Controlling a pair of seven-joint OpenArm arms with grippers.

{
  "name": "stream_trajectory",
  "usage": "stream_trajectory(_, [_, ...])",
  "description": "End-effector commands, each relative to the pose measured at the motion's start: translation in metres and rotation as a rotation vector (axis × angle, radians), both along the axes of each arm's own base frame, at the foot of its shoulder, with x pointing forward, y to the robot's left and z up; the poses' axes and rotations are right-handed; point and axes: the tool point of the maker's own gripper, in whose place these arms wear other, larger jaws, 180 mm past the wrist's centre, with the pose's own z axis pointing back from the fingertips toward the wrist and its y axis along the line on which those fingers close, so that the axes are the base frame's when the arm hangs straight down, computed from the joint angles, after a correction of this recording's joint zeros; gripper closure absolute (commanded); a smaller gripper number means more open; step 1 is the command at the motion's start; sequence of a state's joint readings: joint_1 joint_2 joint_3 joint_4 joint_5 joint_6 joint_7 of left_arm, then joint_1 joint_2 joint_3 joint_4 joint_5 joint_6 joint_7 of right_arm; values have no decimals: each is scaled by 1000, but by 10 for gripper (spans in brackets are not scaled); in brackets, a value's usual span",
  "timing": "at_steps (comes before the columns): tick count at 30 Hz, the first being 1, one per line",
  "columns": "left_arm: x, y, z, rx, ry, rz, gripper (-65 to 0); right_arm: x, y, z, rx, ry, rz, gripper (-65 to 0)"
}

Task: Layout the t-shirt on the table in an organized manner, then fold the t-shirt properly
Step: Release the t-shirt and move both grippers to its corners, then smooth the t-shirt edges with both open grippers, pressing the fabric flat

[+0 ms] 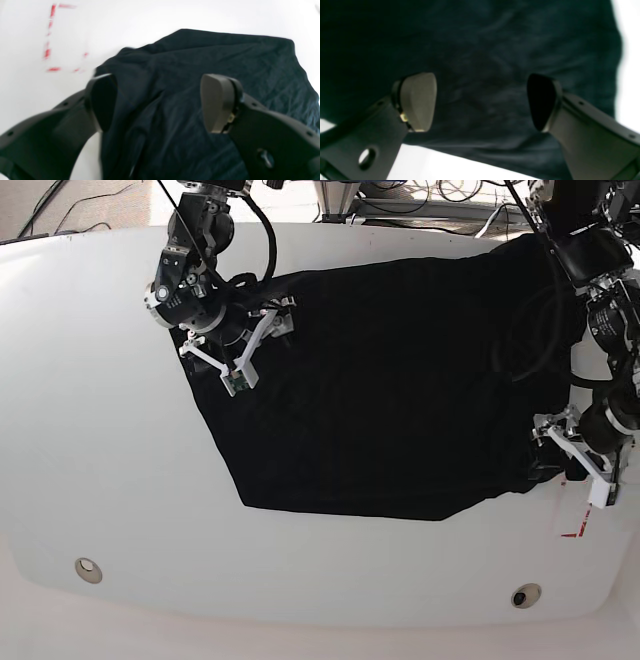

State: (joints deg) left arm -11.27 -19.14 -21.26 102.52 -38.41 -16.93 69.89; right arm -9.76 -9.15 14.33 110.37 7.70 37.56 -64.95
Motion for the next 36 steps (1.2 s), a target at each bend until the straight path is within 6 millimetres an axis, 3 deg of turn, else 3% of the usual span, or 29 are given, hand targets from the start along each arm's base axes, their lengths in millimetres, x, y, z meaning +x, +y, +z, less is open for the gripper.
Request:
stream_trajectory(1, [13,-14,9,38,-69,-26,-494,5,0,13,1,-55,2,-547])
stream_trajectory(5, [22,-43,1,92,-96,-85,-494,-1,9,11,6,-46,30,-547])
stream_trajectory(7, [25,-47,-8,116,-87,-93,-494,-4,13,13,7,-49,43,-547])
stream_trajectory(14, [38,-36,-20,138,-88,-52,-493,-18,41,15,24,-45,129,-547])
stream_trajectory(25, [35,-9,-27,231,-55,-14,-493,-56,80,7,-6,-24,390,-547])
stream_trajectory(33, [34,-3,-25,236,-56,-1,-493,-73,88,3,-45,-45,546,-547])
stream_trajectory(36, [34,9,-21,230,-64,36,-493,-80,94,2,-53,-61,620,-547])
